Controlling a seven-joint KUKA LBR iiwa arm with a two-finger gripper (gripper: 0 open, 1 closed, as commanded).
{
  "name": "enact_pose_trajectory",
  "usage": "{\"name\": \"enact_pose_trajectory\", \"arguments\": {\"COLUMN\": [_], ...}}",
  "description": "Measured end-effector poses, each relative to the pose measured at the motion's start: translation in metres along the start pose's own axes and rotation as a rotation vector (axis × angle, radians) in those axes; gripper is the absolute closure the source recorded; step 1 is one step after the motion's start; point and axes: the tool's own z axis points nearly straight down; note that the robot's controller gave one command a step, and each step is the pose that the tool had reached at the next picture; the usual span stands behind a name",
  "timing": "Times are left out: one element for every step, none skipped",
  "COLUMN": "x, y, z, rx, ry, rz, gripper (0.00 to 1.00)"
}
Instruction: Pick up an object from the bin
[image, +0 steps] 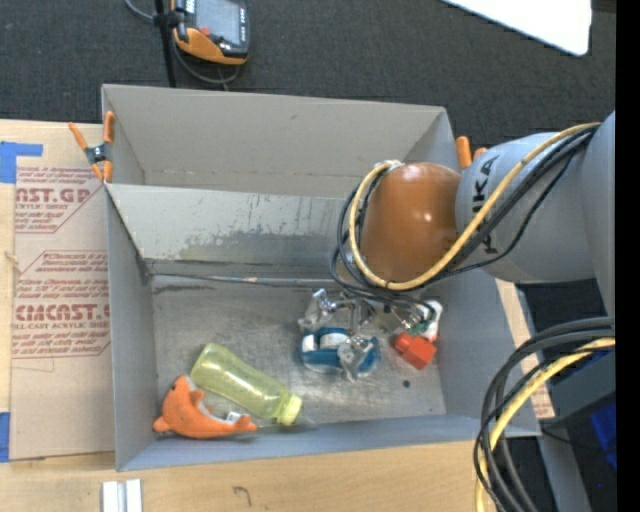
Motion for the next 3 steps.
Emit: {"name": "enact_pose_trajectory", "arguments": {"x": [0.000, 0.004, -0.005], "y": [0.000, 0.006, -0.005], "z": [0.000, -0.001, -0.142], "rx": [0.000, 0.016, 0.024], "ry": [0.000, -0.019, -0.006], "rz": [0.000, -0.037, 0.005], "gripper": [1.00, 1.00, 1.00]}}
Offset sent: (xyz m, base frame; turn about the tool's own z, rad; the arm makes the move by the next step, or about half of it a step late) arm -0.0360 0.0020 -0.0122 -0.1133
